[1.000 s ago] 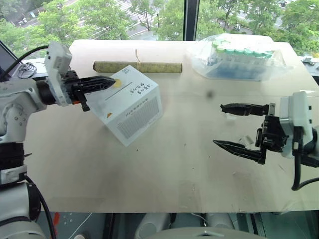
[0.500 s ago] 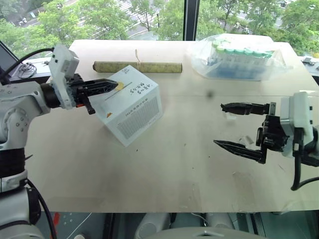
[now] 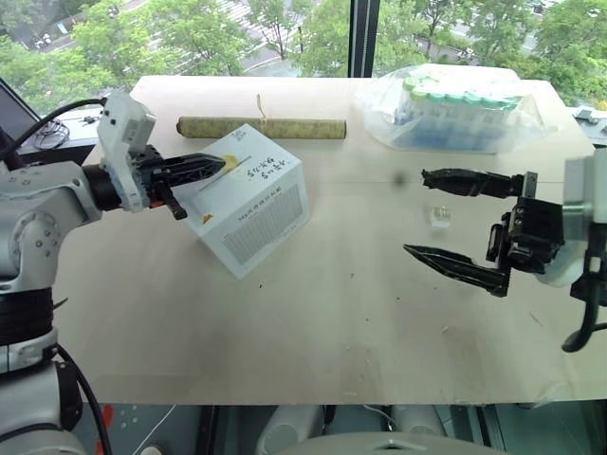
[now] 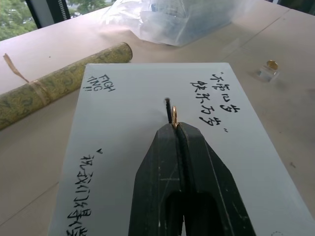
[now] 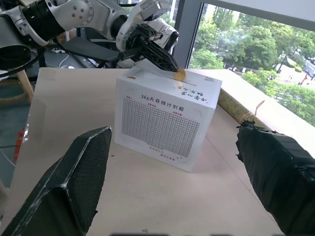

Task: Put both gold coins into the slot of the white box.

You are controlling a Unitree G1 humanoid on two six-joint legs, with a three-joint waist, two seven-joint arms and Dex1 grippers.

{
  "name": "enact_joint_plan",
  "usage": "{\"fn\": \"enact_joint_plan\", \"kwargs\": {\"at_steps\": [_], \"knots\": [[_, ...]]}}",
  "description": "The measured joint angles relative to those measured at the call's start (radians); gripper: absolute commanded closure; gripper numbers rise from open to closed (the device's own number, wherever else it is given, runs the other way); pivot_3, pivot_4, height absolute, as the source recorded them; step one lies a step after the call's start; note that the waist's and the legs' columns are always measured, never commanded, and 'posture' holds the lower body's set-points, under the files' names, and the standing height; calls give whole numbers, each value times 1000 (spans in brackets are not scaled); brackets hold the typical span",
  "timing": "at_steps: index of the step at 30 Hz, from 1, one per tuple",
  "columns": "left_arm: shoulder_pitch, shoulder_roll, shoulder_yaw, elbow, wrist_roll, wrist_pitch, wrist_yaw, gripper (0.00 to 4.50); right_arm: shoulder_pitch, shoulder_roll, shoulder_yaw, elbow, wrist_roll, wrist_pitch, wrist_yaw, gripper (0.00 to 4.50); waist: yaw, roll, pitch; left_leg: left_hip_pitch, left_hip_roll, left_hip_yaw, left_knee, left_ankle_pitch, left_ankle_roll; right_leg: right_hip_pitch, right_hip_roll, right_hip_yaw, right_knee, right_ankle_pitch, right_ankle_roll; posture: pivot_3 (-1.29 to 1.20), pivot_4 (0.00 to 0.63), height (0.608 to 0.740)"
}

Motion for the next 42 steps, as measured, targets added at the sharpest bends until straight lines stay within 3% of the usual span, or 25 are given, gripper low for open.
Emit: {"fn": "enact_joint_plan", "kwargs": {"at_steps": [26, 29, 32, 37, 42], "knots": [[28, 0, 16, -12, -1, 24, -6, 4500, 1, 0, 0, -5, 0, -7, -11, 125, -1, 0, 0, 0, 0, 0, 0, 0, 0, 0, 0, 0, 0, 0, 0, 0, 150, 740], [28, -1, 17, -12, -7, 43, -4, 3746, 3, -1, -3, -5, 0, -12, -11, 0, -1, 0, 0, 0, 0, 0, 0, 0, 0, 0, 0, 0, 0, 0, 0, 0, 150, 740], [26, -17, 39, -12, -35, 53, 3, 2430, 7, -3, -21, -6, 0, -12, -17, 0, 0, 0, 0, 0, 0, 0, 0, 0, 0, 0, 0, 0, 1, 0, 0, 0, 150, 740], [22, -21, 122, -14, -134, 106, -20, 2430, 29, -20, -2, 0, -13, 35, -65, 0, -2, 0, 0, 0, 0, 0, 0, 0, 0, 0, 0, 0, 1, 0, 0, 0, 150, 740], [-9, -20, 176, -117, -327, 215, -50, 2430, -39, 1, 170, 113, -144, 204, -268, 0, -2, -1, 0, 1, 0, 0, 2, 0, 0, 0, 0, 0, 3, 0, 0, 0, 150, 740]]}}
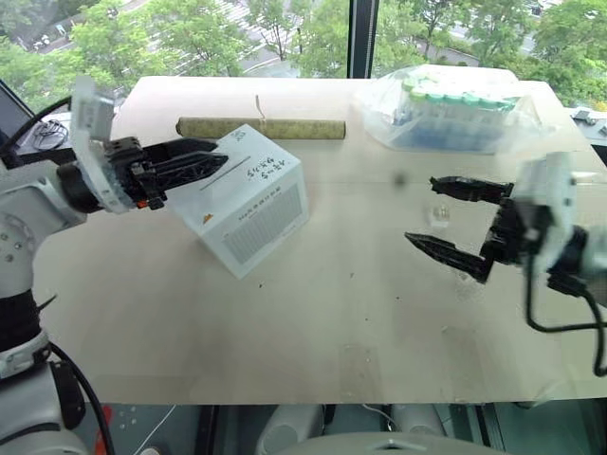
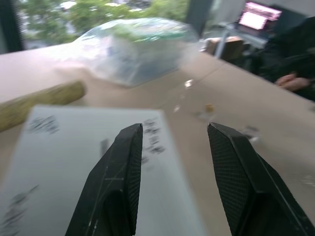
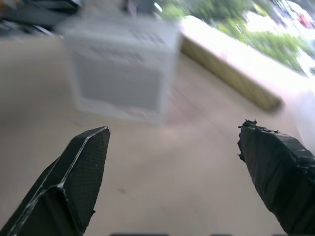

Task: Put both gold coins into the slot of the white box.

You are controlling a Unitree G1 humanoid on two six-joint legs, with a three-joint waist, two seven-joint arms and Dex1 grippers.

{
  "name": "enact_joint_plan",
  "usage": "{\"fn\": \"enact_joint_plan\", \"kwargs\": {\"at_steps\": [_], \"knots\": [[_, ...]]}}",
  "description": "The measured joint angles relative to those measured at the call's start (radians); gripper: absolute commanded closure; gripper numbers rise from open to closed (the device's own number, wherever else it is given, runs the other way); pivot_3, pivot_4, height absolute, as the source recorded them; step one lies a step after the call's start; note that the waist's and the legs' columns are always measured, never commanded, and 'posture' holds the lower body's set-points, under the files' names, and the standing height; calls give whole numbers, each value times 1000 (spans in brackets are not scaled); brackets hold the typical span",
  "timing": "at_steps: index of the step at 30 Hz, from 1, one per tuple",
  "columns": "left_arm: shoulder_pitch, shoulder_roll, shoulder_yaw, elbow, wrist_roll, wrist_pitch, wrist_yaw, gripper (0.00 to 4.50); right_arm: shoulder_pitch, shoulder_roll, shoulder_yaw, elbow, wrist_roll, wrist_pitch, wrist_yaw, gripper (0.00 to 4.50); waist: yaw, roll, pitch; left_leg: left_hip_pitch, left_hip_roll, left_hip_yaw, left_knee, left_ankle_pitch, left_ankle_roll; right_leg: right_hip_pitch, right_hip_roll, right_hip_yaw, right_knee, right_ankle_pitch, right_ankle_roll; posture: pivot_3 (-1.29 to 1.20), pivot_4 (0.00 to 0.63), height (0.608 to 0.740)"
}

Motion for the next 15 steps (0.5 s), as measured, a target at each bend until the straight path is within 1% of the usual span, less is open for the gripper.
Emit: {"fn": "enact_joint_plan", "kwargs": {"at_steps": [1, 4, 5, 6, 9, 11, 15], "knots": [[-2, 0, 3, -38, -38, 18, 3, 2430, -29, 16, 39, 33, -33, 46, -51, 0, 0, 0, 0, 0, 0, 0, 0, 0, 0, 0, 0, 0, 0, 0, 0, 0, 150, 740], [3, -25, -2, -156, -128, 48, 42, 2370, -92, 109, 98, 116, -87, 139, -159, 768, 0, 1, 0, 1, 1, 1, -1, 0, 0, 0, 0, 2, 0, 0, 0, 0, 150, 740], [9, -45, -6, -201, -154, 51, 70, 2370, -112, 144, 116, 133, -106, 167, -192, 1199, -1, 1, 0, 0, 1, 1, -1, 0, 0, 0, 0, 4, 0, 0, 0, 0, 150, 740], [17, -58, -15, -236, -174, 53, 89, 2370, -119, 158, 126, 144, -119, 183, -211, 1199, -1, 1, 0, 0, 1, 2, -1, 0, 0, 0, 0, 5, 0, 0, 0, 0, 150, 740], [64, -122, -53, -372, -243, 54, 223, 2370, -142, 214, 153, 189, -188, 252, -283, 1199, 0, 1, 0, -1, 0, 2, 0, 0, 0, 0, 0, 6, 0, 0, 0, 0, 150, 740], [104, -132, -66, -436, -244, 44, 287, 2370, -146, 238, 155, 202, -226, 275, -311, 1199, 0, 1, 0, 0, 0, 3, -1, 0, 0, 0, 0, 6, 0, 0, 0, 0, 150, 740], [159, -170, -103, -508, -230, 13, 376, 2370, -150, 290, 156, 249, -312, 307, -367, 1199, 1, 1, 0, 1, 0, 4, -1, 0, 0, 0, 0, 6, 1, 0, -1, 0, 150, 740]]}}
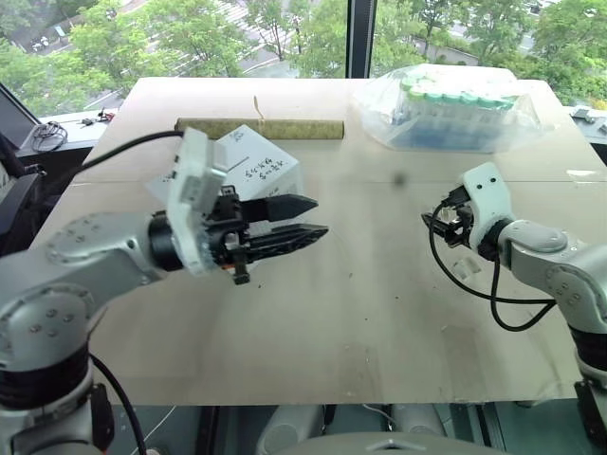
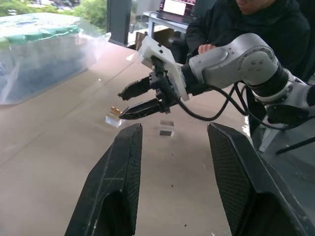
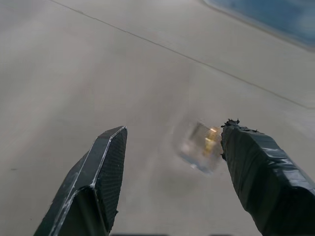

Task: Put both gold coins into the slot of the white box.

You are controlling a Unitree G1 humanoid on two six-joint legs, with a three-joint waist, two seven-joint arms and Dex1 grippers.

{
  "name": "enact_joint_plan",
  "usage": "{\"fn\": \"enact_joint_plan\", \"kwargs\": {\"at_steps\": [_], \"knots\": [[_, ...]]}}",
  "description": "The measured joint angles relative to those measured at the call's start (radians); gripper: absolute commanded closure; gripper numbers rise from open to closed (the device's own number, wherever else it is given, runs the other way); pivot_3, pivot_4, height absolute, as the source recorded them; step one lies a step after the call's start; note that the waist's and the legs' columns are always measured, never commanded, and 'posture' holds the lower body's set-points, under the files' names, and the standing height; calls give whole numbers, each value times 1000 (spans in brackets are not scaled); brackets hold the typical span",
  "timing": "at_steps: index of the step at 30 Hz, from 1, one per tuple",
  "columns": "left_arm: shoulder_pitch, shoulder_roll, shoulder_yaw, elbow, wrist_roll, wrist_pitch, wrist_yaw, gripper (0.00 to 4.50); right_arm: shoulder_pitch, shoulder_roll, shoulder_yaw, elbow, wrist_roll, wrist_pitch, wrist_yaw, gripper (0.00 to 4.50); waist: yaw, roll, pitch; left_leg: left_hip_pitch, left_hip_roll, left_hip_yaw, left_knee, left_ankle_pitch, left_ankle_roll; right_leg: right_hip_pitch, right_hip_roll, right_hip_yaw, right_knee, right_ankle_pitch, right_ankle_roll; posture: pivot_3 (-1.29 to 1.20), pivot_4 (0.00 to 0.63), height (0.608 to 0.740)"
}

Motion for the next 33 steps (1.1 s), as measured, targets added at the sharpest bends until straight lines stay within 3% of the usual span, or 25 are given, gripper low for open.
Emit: {"fn": "enact_joint_plan", "kwargs": {"at_steps": [2, 4, 6, 10, 11, 13, 15, 16, 33], "knots": [[3, -13, -36, -15, 35, -22, 41, 2370, -3, 33, 0, 24, -39, 8, -20, 1465, 1, 0, 0, 0, 0, 1, 0, 0, 0, 0, 0, 0, 0, 0, 0, 0, 150, 740], [2, -40, -76, -20, 61, -36, 83, 2370, -8, 63, -3, 33, -68, 18, -24, 2123, 1, 0, 0, 0, 0, 1, 0, 0, 0, 0, 0, 0, 0, 0, -1, 0, 150, 740], [0, -60, -109, -24, 76, -38, 123, 2370, -19, 81, -3, 48, -85, 21, -22, 3068, 1, 0, 0, 0, 0, 2, 0, 0, 0, 0, 0, 0, 0, 0, 0, 0, 150, 740], [-6, -75, -156, -22, 126, -62, 148, 2370, -39, 110, -5, 74, -127, 21, -12, 3068, -1, 0, 0, 1, 0, 2, 0, 0, 0, 0, 0, 0, 0, 0, -1, 0, 150, 740], [-6, -78, -165, -22, 127, -66, 146, 1893, -43, 117, -5, 85, -135, 21, -10, 3109, -1, 0, 0, 0, 0, 2, -1, 0, 0, 0, 0, 0, 0, 0, -1, 0, 150, 740], [-6, -84, -178, -22, 127, -74, 139, 1382, -48, 127, -5, 104, -154, 22, -8, 3109, -1, 0, 0, 0, 0, 2, 0, 0, 0, 0, 0, 0, 0, 0, -1, 0, 150, 740], [-6, -84, -179, -22, 128, -81, 133, 273, -52, 132, -5, 115, -175, 24, -6, 3109, -1, 1, 0, 0, 0, 2, -1, 0, 0, 0, 0, 0, 0, 0, -1, 0, 150, 740], [-6, -84, -182, -21, 129, -82, 130, 26, -55, 134, -5, 118, -182, 24, -4, 3109, -1, 0, 0, 1, 0, 2, -1, 0, 0, 0, 0, 0, 0, 0, -1, 0, 150, 740], [-4, -93, -254, -5, 251, -140, 76, 26, -62, 175, -5, 146, -284, 36, 52, 3109, -1, 0, 0, 1, 0, 2, -1, 0, 0, 0, 1, 0, 0, 0, -1, 0, 150, 740]]}}
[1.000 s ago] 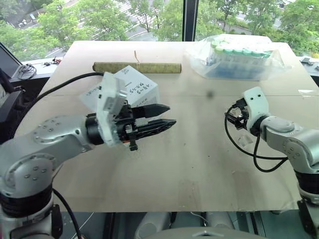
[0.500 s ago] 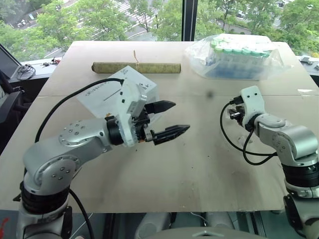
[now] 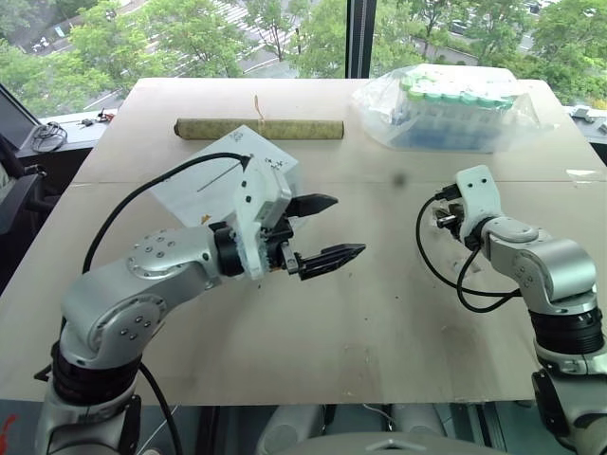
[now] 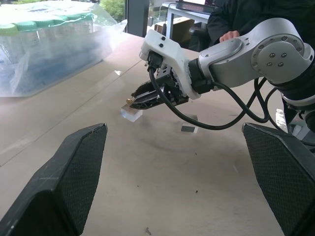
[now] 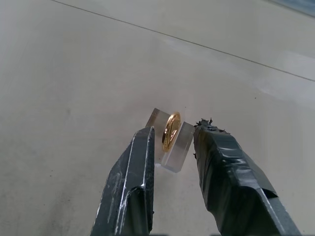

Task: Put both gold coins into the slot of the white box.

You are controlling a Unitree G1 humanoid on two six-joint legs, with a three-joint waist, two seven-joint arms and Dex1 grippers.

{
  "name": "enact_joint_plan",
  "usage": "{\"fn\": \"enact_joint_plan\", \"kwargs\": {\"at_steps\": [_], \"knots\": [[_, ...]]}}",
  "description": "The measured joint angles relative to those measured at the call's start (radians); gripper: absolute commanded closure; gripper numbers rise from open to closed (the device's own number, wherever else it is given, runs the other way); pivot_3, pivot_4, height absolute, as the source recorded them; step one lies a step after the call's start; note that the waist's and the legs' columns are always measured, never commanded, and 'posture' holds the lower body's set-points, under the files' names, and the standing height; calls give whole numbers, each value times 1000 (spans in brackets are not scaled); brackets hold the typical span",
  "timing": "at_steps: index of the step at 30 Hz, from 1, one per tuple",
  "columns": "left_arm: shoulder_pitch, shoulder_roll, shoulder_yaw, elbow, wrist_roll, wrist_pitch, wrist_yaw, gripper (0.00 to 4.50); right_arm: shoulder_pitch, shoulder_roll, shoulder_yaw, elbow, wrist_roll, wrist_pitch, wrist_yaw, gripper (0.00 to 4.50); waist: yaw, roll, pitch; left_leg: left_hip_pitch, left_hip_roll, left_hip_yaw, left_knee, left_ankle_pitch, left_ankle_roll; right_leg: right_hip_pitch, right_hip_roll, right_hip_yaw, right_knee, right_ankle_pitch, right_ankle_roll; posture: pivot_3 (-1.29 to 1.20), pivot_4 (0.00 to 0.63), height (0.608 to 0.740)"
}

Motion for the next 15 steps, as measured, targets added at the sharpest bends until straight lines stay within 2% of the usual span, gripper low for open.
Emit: {"fn": "enact_joint_plan", "kwargs": {"at_steps": [5, 7, 9, 10, 15], "knots": [[-1, -8, 0, 0, 4, 0, 2, 26, 0, 11, 0, 11, -22, 0, 14, 3109, 0, 0, 0, 0, 0, 0, 0, 0, 0, 0, 0, 0, 0, 0, 0, 0, 150, 740], [-1, -10, -1, 0, 5, 0, 3, 0, 0, 14, -1, 21, -28, 0, 20, 3622, 0, 0, 0, 0, 0, 0, 0, 0, 0, 0, 0, 0, 0, 0, 0, 0, 150, 740], [-1, -11, -1, 0, 6, 0, 4, 0, 0, 18, -3, 28, -34, -1, 26, 4324, 0, 0, 0, 0, 0, 0, 0, 0, 0, 0, 0, 0, 0, 0, 0, 0, 150, 740], [-1, -11, -1, 0, 6, 0, 4, 0, 0, 20, -3, 29, -38, -3, 27, 4422, 0, 0, 0, 0, 0, 0, 0, 0, 0, 0, 0, 0, 0, 0, 0, 0, 150, 740], [-2, -14, -1, 0, 8, 0, 6, 0, -1, 24, -5, 33, -54, -13, 37, 4422, 0, 0, 0, 0, 0, 0, 0, 0, 0, 0, 0, 0, 0, 0, 0, 0, 150, 740]]}}
